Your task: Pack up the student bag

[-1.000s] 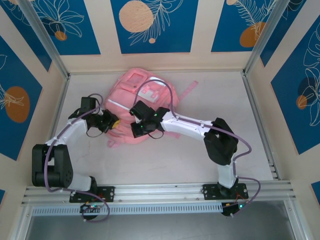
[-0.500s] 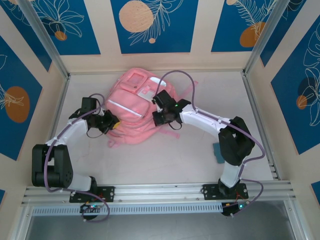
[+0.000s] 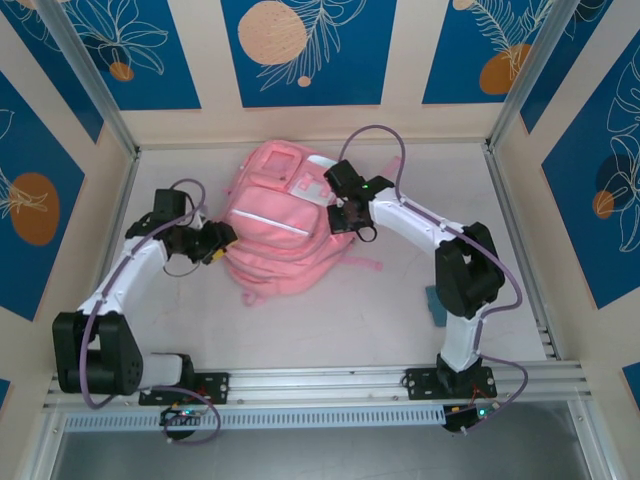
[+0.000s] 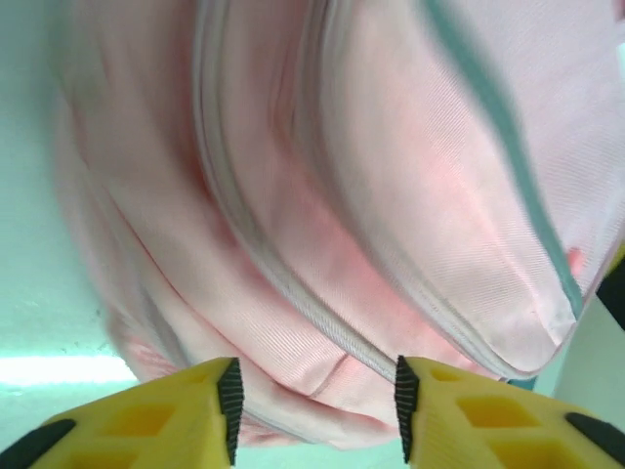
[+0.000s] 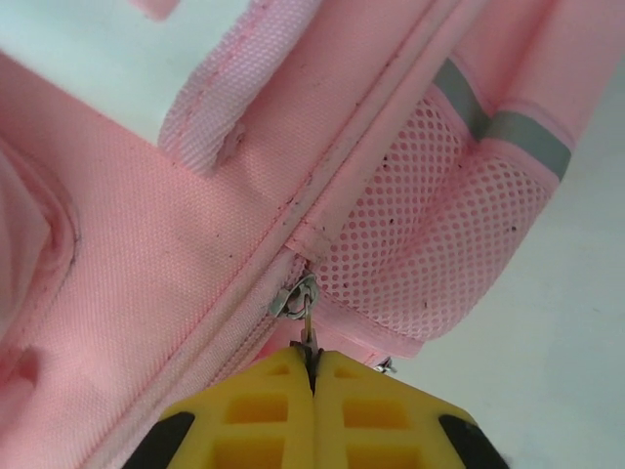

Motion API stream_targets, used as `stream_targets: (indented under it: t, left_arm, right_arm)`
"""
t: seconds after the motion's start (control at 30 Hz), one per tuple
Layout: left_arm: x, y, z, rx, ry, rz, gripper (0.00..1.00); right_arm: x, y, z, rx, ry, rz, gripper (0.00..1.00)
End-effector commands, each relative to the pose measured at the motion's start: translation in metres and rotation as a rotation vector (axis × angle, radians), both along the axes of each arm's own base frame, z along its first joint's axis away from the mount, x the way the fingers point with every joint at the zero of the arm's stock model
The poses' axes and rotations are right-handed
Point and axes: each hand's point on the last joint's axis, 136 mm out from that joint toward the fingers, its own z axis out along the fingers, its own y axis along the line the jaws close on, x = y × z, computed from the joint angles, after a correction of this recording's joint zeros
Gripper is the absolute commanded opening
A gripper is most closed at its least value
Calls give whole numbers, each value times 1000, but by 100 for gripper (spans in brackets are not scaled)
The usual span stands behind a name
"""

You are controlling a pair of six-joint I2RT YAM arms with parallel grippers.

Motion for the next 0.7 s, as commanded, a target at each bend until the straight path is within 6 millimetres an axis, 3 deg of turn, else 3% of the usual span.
stream_targets:
  t: [0.0,0.1,0.13,0.27,0.4,0.53,0.67]
  left_arm:
    - [-1,-3,41,82,-130,-99,50]
    - [6,-21,55,65,-175,-163,51]
    - [9,-30,57,62,-184,-187,51]
    - [26,-59,60,90,-198,-262,52]
    - [50,-83,56,97,-185,-285,49]
    - [76,-103,43,102,-154,-279,44]
    - [98,-107,19,115,-79,-210,41]
  right_arm:
    - [-10,-33,21,-9,-2,2,11]
    - [-2,-43,35,67,-31,-15,18]
    - [-4,-42,41,103,-19,-7,25]
    - [-19,-19,60,259,-15,47,59]
    - [-34,10,73,462,21,113,75]
    - [-35,35,73,573,82,152,81]
    - [-22,34,52,506,93,144,83]
